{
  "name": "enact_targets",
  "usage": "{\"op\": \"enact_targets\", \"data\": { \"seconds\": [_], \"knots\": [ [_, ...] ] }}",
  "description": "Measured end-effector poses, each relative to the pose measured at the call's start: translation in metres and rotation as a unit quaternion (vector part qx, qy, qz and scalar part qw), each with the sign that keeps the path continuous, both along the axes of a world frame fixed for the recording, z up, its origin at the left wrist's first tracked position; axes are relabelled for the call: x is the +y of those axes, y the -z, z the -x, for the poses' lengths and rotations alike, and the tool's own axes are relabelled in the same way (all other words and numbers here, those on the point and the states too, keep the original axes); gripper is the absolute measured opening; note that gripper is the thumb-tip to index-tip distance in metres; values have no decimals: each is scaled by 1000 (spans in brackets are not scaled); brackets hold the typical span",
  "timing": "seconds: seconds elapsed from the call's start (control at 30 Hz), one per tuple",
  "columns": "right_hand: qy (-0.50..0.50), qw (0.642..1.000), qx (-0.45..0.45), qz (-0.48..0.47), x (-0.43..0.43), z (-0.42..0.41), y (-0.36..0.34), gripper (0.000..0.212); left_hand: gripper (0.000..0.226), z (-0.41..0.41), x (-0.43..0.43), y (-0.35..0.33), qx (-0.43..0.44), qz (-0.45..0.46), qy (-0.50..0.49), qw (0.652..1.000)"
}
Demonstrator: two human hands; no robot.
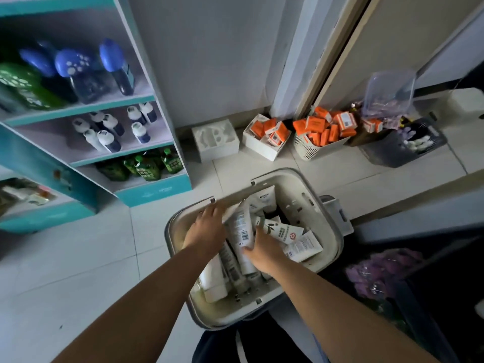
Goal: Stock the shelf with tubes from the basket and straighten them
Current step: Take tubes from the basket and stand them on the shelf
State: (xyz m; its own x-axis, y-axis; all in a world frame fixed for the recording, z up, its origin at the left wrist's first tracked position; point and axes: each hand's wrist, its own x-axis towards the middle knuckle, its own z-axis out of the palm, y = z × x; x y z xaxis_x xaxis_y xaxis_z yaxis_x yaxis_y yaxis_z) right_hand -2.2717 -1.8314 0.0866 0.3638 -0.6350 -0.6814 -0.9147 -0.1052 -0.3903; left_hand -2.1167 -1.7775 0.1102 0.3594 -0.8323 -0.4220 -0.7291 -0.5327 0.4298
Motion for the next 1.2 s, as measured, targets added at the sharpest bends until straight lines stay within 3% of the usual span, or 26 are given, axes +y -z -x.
{"op": "enact_targets", "data": {
  "seconds": [0.13, 0.27, 0.4, 0.5, 0.6, 0.73, 0.8, 0.87, 0.9, 0.97, 1.07, 1.2],
  "knots": [
    [209, 964, -91, -141, 2, 0, 24, 51, 49, 0, -4, 19, -10, -63, -23, 998],
    [212, 955, -124, -169, 0, 7, 25, 38, 44, 2, -3, 28, -47, -41, -21, 998],
    [248, 933, -177, -193, -7, 24, 13, 31, 40, -2, -4, 16, -6, 37, -23, 999],
    [340, 869, -277, -230, -15, 35, -4, 22, 44, 0, -5, -5, 78, 95, -16, 992],
    [400, 799, -364, -263, -20, 41, -25, 28, 24, 8, -11, -23, 131, 146, -57, 979],
    [432, 720, -451, -303, -20, 41, -57, 38, 9, 21, -21, -53, 295, 175, -128, 931],
    [403, 725, -472, -298, -17, 39, -71, 53, 13, 27, -24, -67, 334, 182, -123, 917],
    [361, 768, -463, -257, -13, 40, -89, 71, 19, 34, -25, -81, 347, 176, -110, 915],
    [347, 783, -461, -232, -10, 42, -97, 69, 20, 36, -25, -86, 361, 169, -111, 910],
    [338, 790, -470, -200, -6, 49, -113, 53, 22, 43, -25, -97, 441, 153, -145, 873],
    [356, 764, -507, -178, -1, 62, -139, 31, 32, 54, -27, -112, 568, 124, -180, 794],
    [410, 717, -548, -135, -3, 84, -166, 49, 41, 77, -37, -148, 693, 74, -137, 704]
  ]
}}
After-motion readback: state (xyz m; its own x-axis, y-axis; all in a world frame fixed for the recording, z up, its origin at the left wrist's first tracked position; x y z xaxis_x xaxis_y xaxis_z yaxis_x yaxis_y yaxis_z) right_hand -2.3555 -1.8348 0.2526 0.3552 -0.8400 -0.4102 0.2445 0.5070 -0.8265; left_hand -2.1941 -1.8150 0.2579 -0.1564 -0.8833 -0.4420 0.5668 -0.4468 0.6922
